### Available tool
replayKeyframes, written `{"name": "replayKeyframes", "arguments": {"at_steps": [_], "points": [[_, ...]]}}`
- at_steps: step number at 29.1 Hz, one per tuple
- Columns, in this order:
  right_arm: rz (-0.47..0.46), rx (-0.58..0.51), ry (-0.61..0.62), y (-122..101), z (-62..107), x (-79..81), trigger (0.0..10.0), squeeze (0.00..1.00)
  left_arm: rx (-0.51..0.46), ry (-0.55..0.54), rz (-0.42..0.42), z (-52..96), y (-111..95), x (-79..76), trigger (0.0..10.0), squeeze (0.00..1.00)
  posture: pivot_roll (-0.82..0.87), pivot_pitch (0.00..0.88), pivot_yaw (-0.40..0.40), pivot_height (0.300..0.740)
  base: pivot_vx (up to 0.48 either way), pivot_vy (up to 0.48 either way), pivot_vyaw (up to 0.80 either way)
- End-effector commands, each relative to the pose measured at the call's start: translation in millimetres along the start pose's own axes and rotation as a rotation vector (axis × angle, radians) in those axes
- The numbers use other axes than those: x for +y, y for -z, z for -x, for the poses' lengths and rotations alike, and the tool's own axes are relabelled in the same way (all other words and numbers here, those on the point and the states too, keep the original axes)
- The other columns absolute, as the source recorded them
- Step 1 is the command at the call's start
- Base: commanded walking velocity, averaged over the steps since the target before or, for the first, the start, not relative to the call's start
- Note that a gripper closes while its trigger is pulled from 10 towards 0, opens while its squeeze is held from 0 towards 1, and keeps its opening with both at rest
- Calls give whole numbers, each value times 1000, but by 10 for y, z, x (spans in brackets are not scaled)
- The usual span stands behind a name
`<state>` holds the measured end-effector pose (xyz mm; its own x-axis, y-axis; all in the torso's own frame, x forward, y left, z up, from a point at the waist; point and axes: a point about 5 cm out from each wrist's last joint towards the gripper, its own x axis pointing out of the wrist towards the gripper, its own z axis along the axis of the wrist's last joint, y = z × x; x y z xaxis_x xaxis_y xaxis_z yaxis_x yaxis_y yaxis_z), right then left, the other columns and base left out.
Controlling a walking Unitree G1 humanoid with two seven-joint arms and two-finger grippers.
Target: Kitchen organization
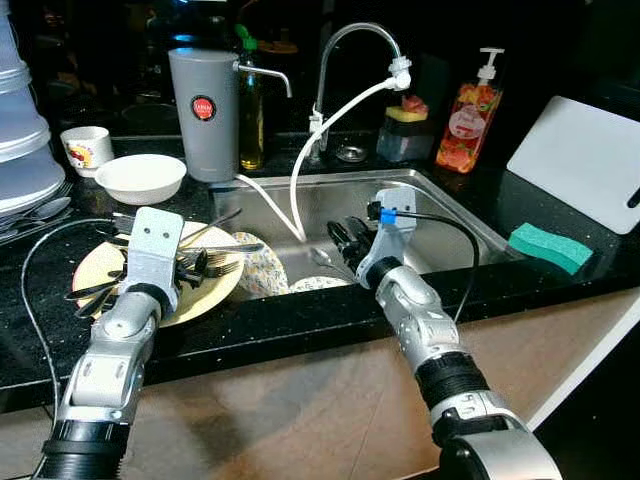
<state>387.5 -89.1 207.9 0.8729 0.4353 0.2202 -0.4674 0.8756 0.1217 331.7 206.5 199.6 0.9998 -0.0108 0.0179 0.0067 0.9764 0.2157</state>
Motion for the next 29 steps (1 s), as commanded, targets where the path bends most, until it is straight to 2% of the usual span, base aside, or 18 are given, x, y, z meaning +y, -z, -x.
{"name": "replayKeyframes", "arguments": {"at_steps": [1, 3, 5, 8, 9, 10, 11, 16, 17, 18, 19, 23, 26, 29], "points": [[-8, -30, -26, -58, -17, 36, 10000, 0, 92, -4, 23, 42, 218, -18, 10000, 0, 19, 8, -76, 740, 0, 0, 0], [-12, -33, -40, -59, -16, 54, 10000, 0, 76, -20, 11, 42, 184, 13, 10000, 0, 21, 12, -79, 740, 0, 0, 0], [-13, -25, -99, -59, -20, 114, 10000, 0, 14, -46, -13, 30, 33, 100, 10000, 0, 25, 18, -82, 740, 0, 0, 0], [5, -16, -126, -59, -23, 133, 10000, 0, 0, -28, -42, 26, -36, 113, 10000, 0, 28, 21, -82, 740, 0, 0, 0], [11, -15, -132, -64, -25, 135, 10000, 0, -2, -17, -61, 25, -74, 121, 10000, 188, 29, 20, -81, 740, 0, 0, 0], [11, -15, -132, -64, -25, 135, 10000, 0, -2, -17, -61, 25, -74, 121, 10000, 188, 29, 20, -81, 740, 0, 0, 0], [13, -16, -135, -69, -27, 135, 10000, 0, 2, -18, -71, 27, -101, 135, 10000, 1000, 30, 19, -80, 740, 0, 0, 0], [35, -4, -162, -101, -43, 133, 10000, 0, 57, 5, -105, -3, -190, 146, 10000, 1000, 33, 15, -79, 740, 0, 0, 0], [48, -1, -175, -109, -46, 140, 10000, 0, 70, 16, -114, -13, -204, 149, 10000, 584, 35, 15, -79, 740, 0, 0, 0], [48, -1, -175, -109, -46, 140, 10000, 0, 70, 16, -114, -13, -204, 149, 10000, 584, 35, 15, -79, 740, 0, 0, 0], [64, 8, -191, -113, -53, 151, 10000, 0, 83, 34, -124, -33, -230, 163, 10000, 0, 39, 12, -80, 740, 0, 0, 0], [85, 21, -217, -118, -61, 169, 10000, 0, 105, 113, -121, -64, -260, 159, 10000, 0, 41, 12, -81, 740, 0, 0, 0], [95, 39, -238, -106, -70, 195, 10000, 0, 181, 226, -51, -64, -220, 143, 10000, 0, 47, 8, -80, 740, 0, 0, 0], [105, 56, -261, -91, -69, 221, 10000, 0, 258, 236, -52, -57, -196, 214, 10000, 0, 50, 6, -78, 740, 0, 0, 0]]}}
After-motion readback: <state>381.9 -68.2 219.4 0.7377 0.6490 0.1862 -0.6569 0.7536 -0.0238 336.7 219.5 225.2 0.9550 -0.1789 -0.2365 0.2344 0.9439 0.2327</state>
